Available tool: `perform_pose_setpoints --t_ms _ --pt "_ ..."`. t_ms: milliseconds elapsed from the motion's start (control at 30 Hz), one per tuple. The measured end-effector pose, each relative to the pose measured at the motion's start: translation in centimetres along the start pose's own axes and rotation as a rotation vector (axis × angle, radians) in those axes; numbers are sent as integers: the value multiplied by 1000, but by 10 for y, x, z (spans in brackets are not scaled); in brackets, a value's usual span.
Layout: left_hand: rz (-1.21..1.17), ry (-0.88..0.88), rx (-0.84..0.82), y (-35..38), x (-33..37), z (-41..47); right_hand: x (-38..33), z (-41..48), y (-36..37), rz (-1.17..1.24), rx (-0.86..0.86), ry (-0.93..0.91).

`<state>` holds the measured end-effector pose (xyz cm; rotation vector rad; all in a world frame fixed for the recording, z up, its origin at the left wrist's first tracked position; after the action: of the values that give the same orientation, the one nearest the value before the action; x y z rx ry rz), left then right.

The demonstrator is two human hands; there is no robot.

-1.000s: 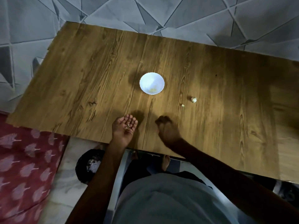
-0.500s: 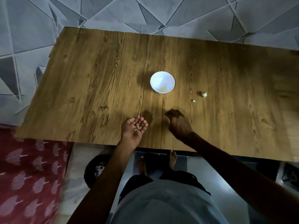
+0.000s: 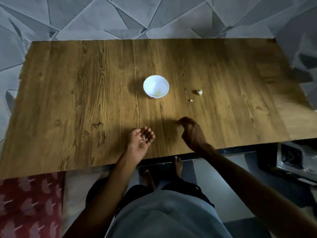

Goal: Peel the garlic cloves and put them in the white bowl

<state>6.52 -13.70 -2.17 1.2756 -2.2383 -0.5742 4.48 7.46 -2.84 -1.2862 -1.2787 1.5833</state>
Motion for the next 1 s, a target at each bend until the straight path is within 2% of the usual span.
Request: perform_pose_setpoints --t_ms 67,100,300,433,600,733,900,1000 --pt "15 -11 -7 4 -2 0 8 5 1 -27 33 212" --pt "21 -17 -11 5 -3 -1 6 4 3 -68 26 249" --pt "47 -25 -19 5 1 0 -35 -25 25 -165 58 98" --pt "45 -33 -9 4 1 0 -52 -38 23 -92 20 19" --pt "49 -40 -34 4 -1 0 -22 -28 5 115 47 313" --pt "45 -40 -43 1 -2 0 -15 -31 9 47 -21 199" --pt "20 -36 -36 -4 -1 0 -20 -30 10 2 -22 123" --pt "12 -34 -27 -7 -2 0 -23 -22 13 -16 -21 -8"
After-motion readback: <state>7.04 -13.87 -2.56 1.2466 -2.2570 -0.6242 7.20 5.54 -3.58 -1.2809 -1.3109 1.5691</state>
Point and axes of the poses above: each hand's wrist, its own z-axis towards the middle knuckle, its own y-axis out of the palm, x = y × z, the point moved 3 cm from there along z, towards the middle knuckle, and after that the axes turned 9 degrees about -z, right-handed, at the moved point
